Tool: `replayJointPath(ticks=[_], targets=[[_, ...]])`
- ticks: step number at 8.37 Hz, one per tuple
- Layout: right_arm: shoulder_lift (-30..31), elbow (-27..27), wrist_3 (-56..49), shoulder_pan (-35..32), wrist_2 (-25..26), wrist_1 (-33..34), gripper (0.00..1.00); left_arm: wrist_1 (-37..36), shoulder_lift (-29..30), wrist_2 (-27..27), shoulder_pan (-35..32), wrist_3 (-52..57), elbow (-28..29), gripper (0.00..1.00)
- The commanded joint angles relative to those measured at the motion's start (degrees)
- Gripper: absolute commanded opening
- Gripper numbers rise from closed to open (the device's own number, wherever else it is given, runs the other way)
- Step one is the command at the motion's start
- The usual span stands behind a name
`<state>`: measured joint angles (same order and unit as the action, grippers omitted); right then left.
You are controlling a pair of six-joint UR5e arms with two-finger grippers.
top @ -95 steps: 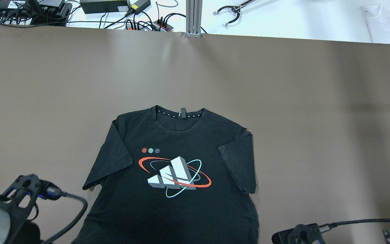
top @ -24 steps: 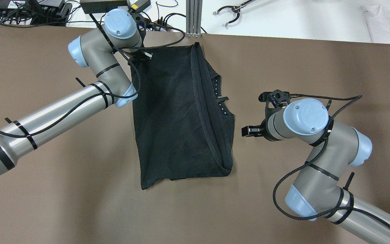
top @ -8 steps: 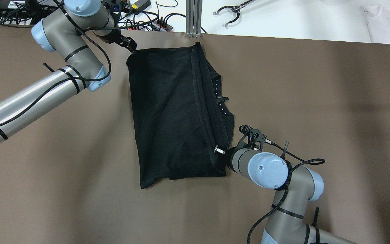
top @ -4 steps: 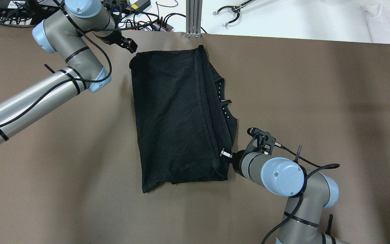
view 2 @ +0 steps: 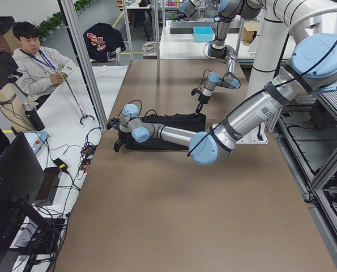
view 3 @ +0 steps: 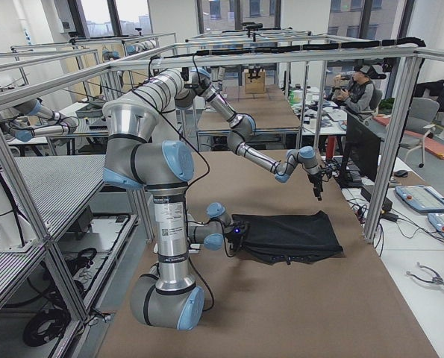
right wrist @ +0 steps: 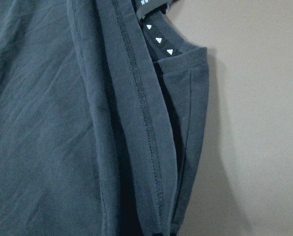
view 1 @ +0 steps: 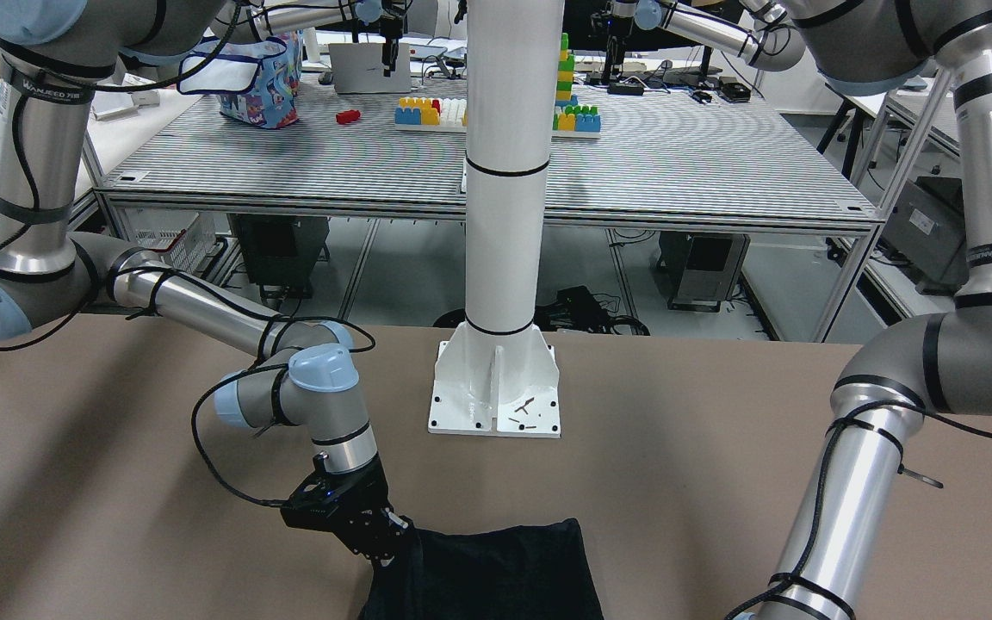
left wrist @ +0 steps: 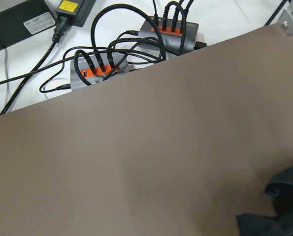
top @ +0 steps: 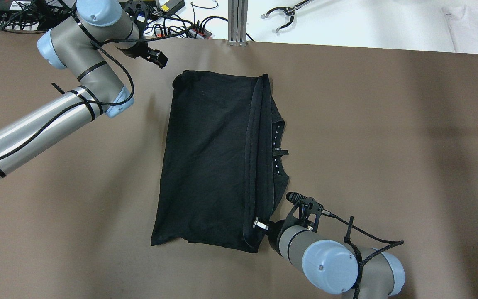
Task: Fold clothes
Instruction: 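Move the right gripper to the folded edge nearest the robot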
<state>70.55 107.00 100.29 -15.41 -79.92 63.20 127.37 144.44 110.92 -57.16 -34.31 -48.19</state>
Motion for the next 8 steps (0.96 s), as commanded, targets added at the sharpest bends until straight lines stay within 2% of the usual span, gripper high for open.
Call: replayJointPath(ticks=[1,2,4,7,8], targets=[[0.29,1.46,-0.96,1.44,1.08,2.36,0.73,0.08,-0.39,0.0,0.03,-0.59,-0.5,1.0],[1.77,2.67,-5.06,0.82,0.73,3.76,0.94,0.08,-0.48,0.09,0.03,-0.59,-0.5,1.0],[-0.31,5.84,-16.21,-4.08,-3.11,13.91,0.94,0.08,-2.66,0.09,0.12,-0.94,-3.38,1.0],[-9.34,5.33,-24.68,-3.67,-2.79,26.4,0.93,0.08,-3.2,0.26,0.12,-1.03,-4.1,1.0],[-10.77,5.32,-26.7,-2.36,-2.35,30.71,0.88,0.08,-3.2,0.17,0.21,-1.03,-4.1,1.0]])
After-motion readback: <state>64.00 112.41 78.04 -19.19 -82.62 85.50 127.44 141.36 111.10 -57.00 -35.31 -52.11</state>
